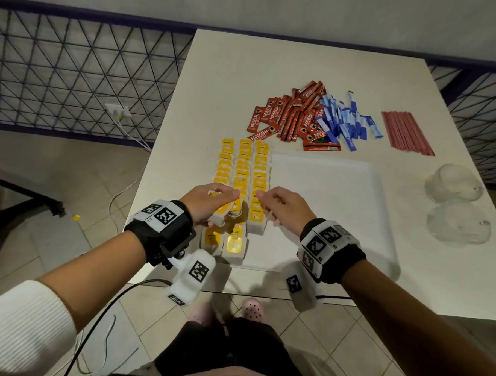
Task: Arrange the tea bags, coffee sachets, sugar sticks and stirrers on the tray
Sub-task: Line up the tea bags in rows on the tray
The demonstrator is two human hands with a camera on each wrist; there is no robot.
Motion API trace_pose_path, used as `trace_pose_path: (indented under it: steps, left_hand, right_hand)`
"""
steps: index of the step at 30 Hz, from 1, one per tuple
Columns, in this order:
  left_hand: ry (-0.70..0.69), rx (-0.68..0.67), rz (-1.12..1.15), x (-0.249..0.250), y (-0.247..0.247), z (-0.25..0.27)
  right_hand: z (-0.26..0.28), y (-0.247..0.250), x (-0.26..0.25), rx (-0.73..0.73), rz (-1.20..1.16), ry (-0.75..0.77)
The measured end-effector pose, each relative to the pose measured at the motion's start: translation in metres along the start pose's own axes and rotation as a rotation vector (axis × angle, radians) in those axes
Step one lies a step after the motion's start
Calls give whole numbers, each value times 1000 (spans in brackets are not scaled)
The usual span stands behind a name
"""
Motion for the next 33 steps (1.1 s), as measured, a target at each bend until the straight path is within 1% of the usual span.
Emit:
trace_pose_path:
  steps: [2, 3, 5, 9, 12, 15, 18, 22, 27, 33]
  left_hand:
    - [-25, -16, 21, 4, -5, -2]
    - [-40, -35, 25, 7, -9, -3]
    - [-72, -79, 38, 12, -13, -5]
    - [-123, -126, 83, 20, -19, -7]
    - [-169, -155, 78, 23, -21, -8]
    - [-161, -171, 92, 20, -24, -6]
    - [-156, -147, 86, 16, -23, -5]
    - [-133, -144, 14, 12, -19, -3]
    - [-132, -169, -8, 13, -15, 2]
    - [-93, -180, 28, 13, -13, 3]
  right_hand:
    - [8, -5, -5, -120, -29, -32]
    - [12, -5, -7, -143, -31, -35]
    - [18, -2, -11, -137, -64, -21]
    - [24, 10, -14, -130, -279, -29]
    - [25, 15, -14, -122, -306, -29]
    - [24, 15, -12, -112, -330, -47]
    - [24, 10, -8, -125, -355, -70]
    - [28, 3, -6, -131, -330, -60]
    - [28, -2, -5, -103, -276, -45]
    - [29, -1, 1, -43, -300, -64]
Point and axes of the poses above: each hand's wrist, its own z-axis away from the middle knuckle, its own y-axis out of the back of the hand, x = y × z, the point moved 4 cm from there along -z, towards the middle knuckle, and after that the axes turned 15 degrees about -y, right-handed, at the moved point
